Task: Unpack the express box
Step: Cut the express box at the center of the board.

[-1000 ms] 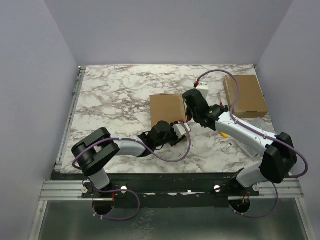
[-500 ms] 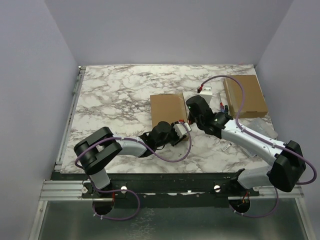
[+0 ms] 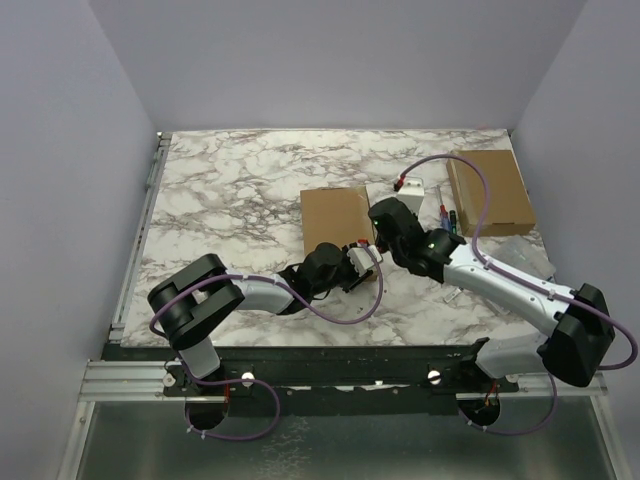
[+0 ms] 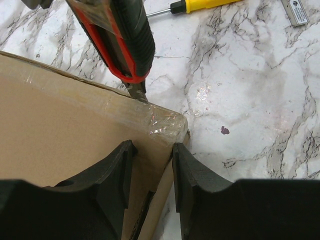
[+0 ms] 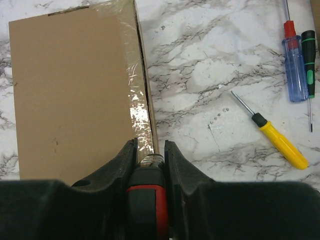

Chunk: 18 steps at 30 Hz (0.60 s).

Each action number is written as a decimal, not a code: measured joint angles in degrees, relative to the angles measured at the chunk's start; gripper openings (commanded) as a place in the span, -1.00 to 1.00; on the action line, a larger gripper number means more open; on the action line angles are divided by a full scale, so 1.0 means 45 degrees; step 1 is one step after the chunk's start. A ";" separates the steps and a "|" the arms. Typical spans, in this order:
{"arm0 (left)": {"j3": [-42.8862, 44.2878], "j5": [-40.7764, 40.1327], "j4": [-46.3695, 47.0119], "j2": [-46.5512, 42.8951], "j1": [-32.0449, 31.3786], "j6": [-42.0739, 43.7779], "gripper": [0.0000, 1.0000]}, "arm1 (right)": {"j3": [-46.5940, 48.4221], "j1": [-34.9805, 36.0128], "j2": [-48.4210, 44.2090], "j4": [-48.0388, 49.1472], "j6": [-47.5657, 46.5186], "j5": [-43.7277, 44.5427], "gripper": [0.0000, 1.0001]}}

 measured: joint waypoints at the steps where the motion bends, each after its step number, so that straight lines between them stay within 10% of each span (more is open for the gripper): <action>1: 0.0000 -0.0005 0.0000 0.0000 -0.0005 0.0000 -0.22 | -0.0005 0.0063 -0.0039 -0.0102 0.0053 0.0029 -0.99; 18: 0.0000 -0.0024 0.0024 0.0019 -0.0058 0.0005 -0.26 | -0.0087 0.0321 -0.0505 -0.1054 0.0889 0.0117 -0.99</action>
